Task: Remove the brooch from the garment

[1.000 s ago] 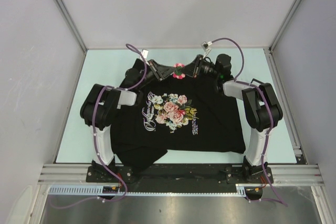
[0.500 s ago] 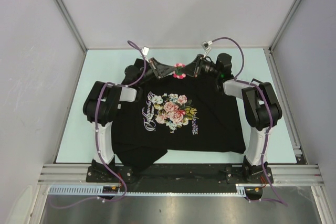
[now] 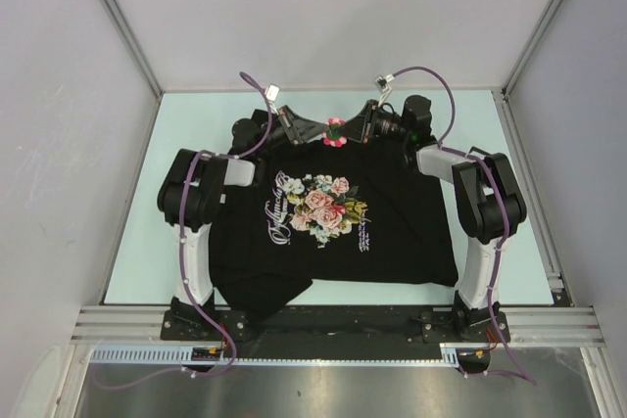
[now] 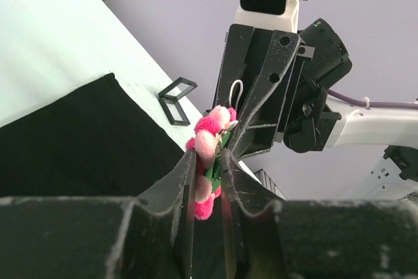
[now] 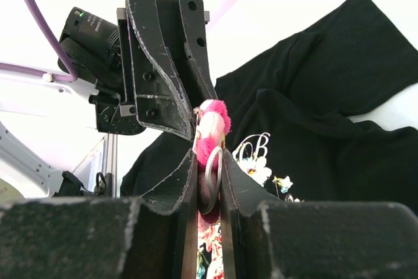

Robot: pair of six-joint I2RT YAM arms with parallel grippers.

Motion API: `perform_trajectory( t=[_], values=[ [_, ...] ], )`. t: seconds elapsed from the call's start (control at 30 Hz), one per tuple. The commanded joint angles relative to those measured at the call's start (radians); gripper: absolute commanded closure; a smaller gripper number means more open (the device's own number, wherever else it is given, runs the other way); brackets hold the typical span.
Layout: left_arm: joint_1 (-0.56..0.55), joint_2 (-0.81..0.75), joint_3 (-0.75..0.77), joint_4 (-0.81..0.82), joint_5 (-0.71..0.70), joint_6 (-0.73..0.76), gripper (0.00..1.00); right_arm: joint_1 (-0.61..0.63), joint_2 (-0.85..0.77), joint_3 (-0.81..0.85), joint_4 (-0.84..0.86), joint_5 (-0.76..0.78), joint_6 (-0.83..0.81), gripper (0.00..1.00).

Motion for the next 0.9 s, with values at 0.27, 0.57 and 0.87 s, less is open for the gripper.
perform_trajectory(
  t=[0.27,0.57,0.87],
  values=[
    [-0.067,0.022,0.092,0.225,0.149,-0.056,0.75,0.09,0.003,0.069,-0.06,-0.083,-0.062,1.0],
    [-0.068,0.05,0.126,0.21,0.175,-0.085,0.81,0.093,0.0,0.072,-0.077,-0.089,-0.082,1.0],
    [-0.07,0.062,0.168,0.203,0.213,-0.089,0.82,0.107,0.005,0.097,-0.139,-0.093,-0.131,1.0]
  ],
)
